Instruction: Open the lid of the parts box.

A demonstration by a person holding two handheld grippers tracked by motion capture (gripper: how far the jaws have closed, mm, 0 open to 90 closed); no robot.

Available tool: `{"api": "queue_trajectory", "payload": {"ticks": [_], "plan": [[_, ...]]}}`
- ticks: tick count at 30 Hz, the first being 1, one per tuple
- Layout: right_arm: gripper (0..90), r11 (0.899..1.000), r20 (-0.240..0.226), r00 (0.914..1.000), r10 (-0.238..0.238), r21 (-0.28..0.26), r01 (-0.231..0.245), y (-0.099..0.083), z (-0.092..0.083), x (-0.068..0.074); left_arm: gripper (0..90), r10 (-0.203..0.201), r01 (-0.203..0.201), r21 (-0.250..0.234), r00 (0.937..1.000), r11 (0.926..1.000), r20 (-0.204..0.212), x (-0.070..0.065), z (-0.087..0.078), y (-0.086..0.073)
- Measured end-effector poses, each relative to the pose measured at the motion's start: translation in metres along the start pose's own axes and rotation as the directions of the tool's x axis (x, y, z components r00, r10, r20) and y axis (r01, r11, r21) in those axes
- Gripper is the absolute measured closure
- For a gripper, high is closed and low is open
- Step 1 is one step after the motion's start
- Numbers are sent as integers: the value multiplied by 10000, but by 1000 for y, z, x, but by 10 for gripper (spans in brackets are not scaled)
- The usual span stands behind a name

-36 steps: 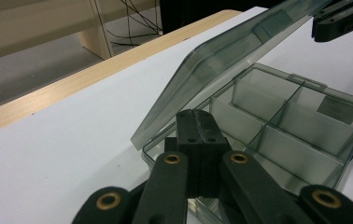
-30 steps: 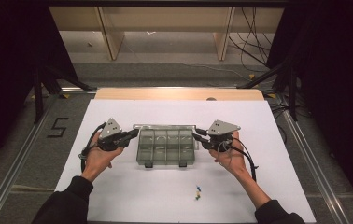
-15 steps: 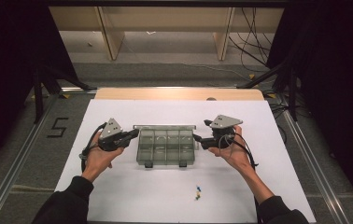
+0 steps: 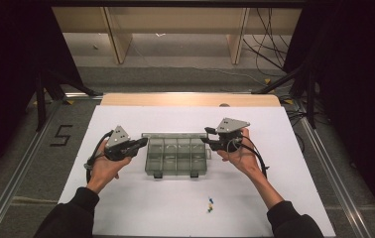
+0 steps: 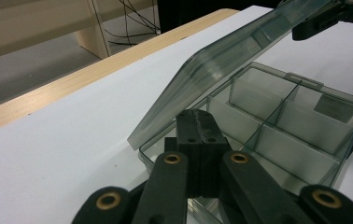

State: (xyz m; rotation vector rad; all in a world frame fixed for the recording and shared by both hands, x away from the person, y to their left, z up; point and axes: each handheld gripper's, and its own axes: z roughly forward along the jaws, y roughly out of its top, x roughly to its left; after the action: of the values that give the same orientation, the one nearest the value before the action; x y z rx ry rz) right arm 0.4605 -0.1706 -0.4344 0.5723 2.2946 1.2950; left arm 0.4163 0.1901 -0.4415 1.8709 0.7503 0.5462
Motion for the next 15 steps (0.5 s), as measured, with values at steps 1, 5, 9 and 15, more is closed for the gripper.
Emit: {"api": "queue_trajectory", "payload": {"ticks": [1, 5, 9, 15], "plan": [[667, 10000, -26, 10000, -22, 14, 22, 0, 0, 0, 893, -87, 87, 18, 10000, 10000, -1, 0, 0, 0], [693, 9999, 12, 10000, 27, 159, -27, 1, -1, 0, 829, -424, 421, 178, 9990, 9990, 151, -3, 1, -1], [714, 9998, 217, 9998, -41, 179, 38, 3, -1, -1, 719, -794, 765, 964, 9965, 9924, 260, -4, 6, -6], [738, 9992, 311, 9994, 164, 350, -175, 5, -2, -2, 602, -1348, 1283, 1767, 9906, 9759, 251, -3, 11, -15]]}}
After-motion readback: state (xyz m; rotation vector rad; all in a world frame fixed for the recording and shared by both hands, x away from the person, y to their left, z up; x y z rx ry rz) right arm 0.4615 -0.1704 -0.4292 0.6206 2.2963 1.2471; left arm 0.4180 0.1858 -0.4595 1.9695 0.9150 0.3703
